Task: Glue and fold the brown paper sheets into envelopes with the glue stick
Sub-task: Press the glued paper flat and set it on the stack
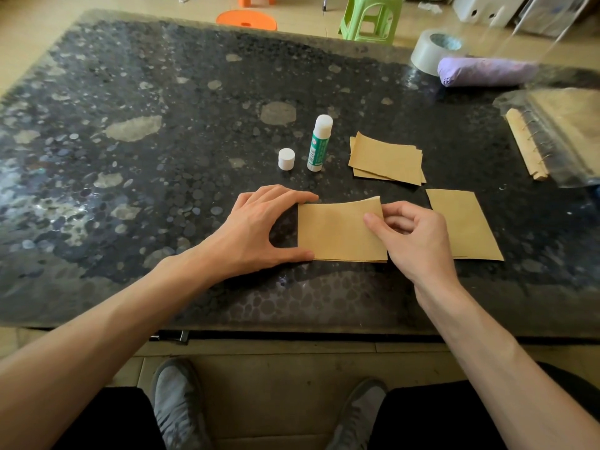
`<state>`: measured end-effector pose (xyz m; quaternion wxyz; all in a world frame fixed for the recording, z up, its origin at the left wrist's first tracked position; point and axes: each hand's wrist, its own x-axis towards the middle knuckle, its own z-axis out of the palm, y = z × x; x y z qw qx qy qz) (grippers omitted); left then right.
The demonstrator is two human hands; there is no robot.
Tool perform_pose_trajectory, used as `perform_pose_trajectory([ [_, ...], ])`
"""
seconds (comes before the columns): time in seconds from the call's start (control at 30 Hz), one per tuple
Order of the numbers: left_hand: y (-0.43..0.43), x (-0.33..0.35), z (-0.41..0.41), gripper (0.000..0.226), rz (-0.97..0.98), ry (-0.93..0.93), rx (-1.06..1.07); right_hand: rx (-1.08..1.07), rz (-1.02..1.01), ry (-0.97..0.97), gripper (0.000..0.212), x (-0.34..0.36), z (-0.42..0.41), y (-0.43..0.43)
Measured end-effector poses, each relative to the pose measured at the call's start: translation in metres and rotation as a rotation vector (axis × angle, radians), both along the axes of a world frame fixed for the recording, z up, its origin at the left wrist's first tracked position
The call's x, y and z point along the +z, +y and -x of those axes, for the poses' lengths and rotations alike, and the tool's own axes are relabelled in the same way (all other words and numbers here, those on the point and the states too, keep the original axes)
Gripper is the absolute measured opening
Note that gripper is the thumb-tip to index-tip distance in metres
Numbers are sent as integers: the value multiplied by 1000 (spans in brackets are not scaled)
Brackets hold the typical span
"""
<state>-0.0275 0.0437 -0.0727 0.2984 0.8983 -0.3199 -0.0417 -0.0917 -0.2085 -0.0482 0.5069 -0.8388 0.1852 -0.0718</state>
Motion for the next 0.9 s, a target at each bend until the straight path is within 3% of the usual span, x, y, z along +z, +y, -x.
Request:
perform_pose_trajectory([
  [0.63,0,2,-3,80,10,11,22,-4,-53,-52,21,-3,2,-6],
  [0.9,-1,2,-2,66,11,-15,3,6,27,-53,27,-6,1,-12],
])
